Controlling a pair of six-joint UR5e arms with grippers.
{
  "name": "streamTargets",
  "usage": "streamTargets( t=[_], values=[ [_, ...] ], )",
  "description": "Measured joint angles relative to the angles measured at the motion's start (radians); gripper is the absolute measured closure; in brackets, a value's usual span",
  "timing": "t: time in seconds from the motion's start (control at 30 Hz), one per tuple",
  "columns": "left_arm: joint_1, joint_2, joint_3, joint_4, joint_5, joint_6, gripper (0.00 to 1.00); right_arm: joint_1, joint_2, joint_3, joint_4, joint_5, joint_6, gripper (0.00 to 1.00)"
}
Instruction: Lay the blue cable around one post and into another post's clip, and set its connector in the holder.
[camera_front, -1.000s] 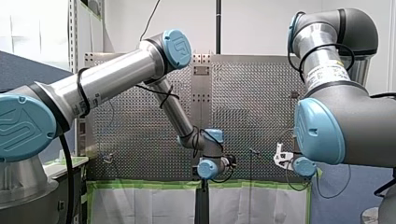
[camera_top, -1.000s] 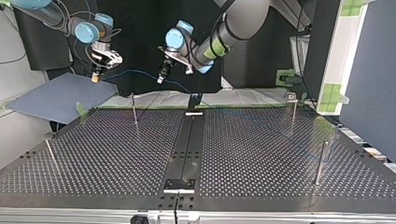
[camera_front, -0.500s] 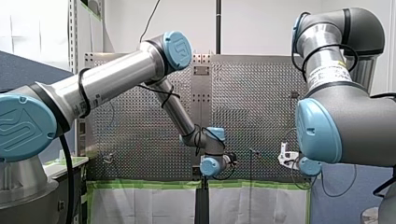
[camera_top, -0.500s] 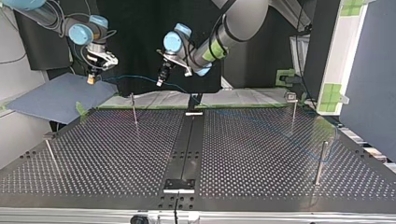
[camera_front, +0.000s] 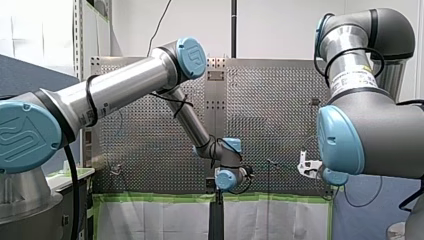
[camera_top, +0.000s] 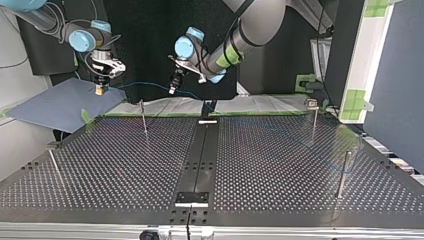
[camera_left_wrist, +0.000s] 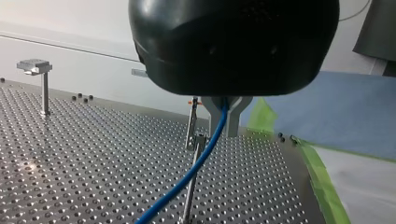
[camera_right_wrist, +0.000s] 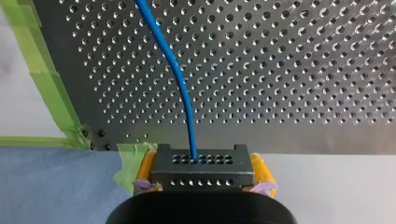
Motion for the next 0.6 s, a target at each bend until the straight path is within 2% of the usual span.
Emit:
streamTargets(
  t=[0.13,0.2,0.37,0.6],
  values=[
    [0.004,0.000,0.000,0.000,-0.018,0.014,0.99,-0.009,0.000,-0.012,0.018,-0.031,-0.002,1.00],
    [0.005,0.000,0.001,0.002,-0.030,0.023,0.99,-0.013,0.000,-0.014,0.022,-0.036,-0.003,1.00],
    [0.006,0.000,0.004,0.010,-0.047,0.046,0.99,-0.028,0.000,-0.016,0.028,-0.041,-0.006,1.00],
    [-0.001,-0.001,0.007,0.024,-0.036,0.087,0.99,-0.051,0.000,-0.026,0.052,-0.042,-0.021,1.00]
  ],
)
